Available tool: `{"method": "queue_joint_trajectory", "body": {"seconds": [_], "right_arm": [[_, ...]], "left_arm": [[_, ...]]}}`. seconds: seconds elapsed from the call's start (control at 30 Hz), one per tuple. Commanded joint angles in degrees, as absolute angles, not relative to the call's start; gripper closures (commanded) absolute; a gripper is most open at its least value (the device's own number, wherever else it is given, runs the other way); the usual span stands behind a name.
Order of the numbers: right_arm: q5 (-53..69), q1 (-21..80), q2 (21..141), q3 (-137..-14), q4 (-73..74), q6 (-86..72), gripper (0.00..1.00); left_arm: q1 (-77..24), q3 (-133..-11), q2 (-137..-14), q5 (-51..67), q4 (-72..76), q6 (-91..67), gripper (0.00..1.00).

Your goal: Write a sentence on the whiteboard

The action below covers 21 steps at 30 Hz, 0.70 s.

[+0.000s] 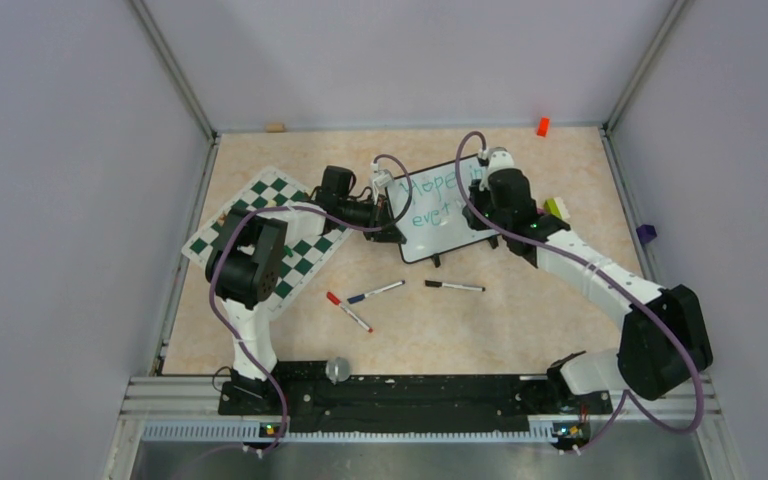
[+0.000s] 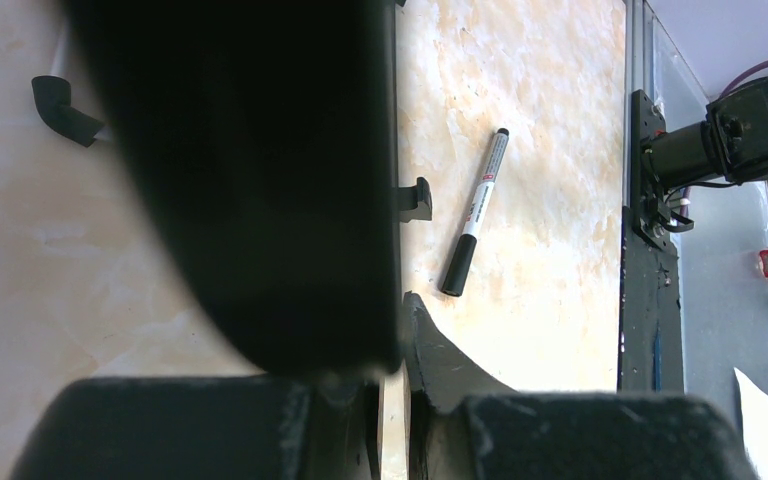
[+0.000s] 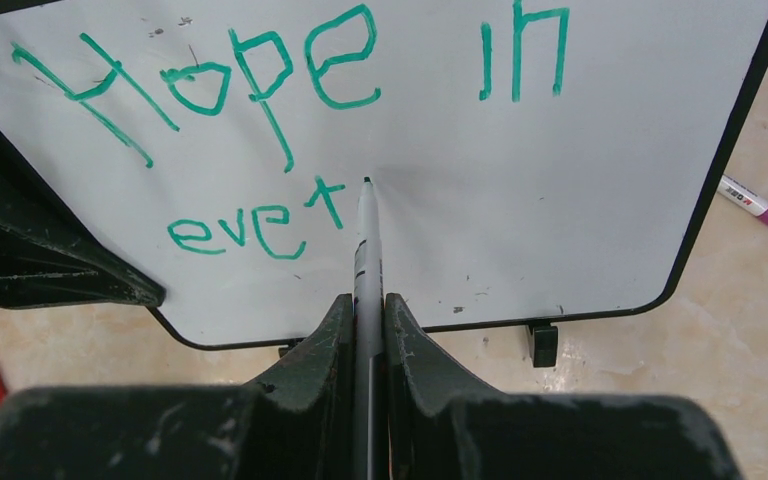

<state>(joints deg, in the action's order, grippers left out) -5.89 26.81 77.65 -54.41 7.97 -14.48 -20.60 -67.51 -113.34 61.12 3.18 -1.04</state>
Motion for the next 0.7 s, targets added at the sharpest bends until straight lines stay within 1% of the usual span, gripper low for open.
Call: {"method": "queue_joint_trajectory", "body": {"seconds": [0.0, 0.4, 0.67], "right_arm": [[-5.36, 26.34, 78.04, -55.46, 5.80, -13.92, 1.00], [-4.61, 26.29, 79.64, -56.35, 5.08, -13.79, 1.00], [-6.33, 26.16, 80.15, -55.77, 6.37, -14.30, 1.00]], "left_arm": [[-21.82, -67.74, -112.83, 61.22, 1.58, 1.86, 1.00], [-21.87, -67.76, -112.76, 61.25, 1.58, 1.85, 1.00], [-21.80, -67.76, -112.84, 61.16, 1.58, 1.87, 1.00]]}}
